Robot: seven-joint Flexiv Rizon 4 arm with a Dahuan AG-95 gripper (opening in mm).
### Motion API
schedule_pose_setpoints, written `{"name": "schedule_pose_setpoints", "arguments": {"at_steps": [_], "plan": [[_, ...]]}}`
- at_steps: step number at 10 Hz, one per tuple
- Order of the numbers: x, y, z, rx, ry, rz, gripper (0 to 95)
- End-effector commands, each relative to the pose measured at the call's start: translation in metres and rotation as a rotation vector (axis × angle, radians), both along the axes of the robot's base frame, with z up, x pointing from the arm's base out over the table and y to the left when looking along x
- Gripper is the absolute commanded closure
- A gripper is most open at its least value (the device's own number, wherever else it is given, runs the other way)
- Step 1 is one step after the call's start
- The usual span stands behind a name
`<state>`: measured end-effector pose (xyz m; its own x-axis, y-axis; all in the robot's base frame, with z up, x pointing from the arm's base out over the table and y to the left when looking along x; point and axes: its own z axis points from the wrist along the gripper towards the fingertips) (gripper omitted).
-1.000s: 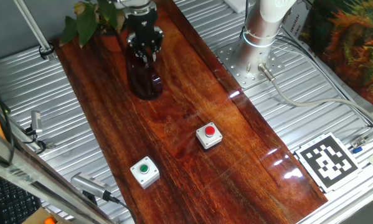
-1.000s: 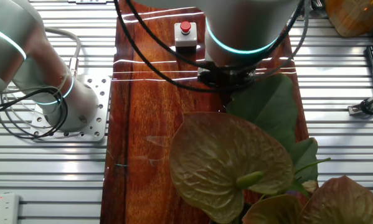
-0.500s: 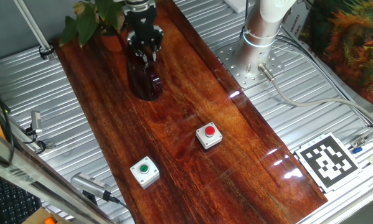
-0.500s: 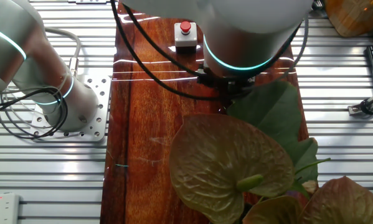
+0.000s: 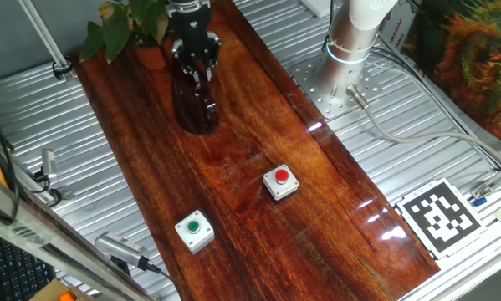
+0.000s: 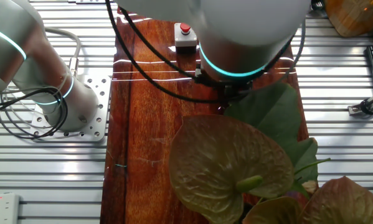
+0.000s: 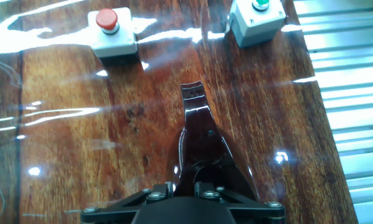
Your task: Water the plant
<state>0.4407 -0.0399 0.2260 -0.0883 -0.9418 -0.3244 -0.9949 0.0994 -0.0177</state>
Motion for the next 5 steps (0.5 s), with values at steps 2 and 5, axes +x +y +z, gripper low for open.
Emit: {"name": "schedule_pose_setpoints", "arguments": {"at_steps": [2,5], "plan": [[0.0004,0.0006,0.0007,0.067,-0.011,0.003,95.0],[-0.0001,0.0009,0.0016,0.086,-0.022,-0.007,95.0]]}}
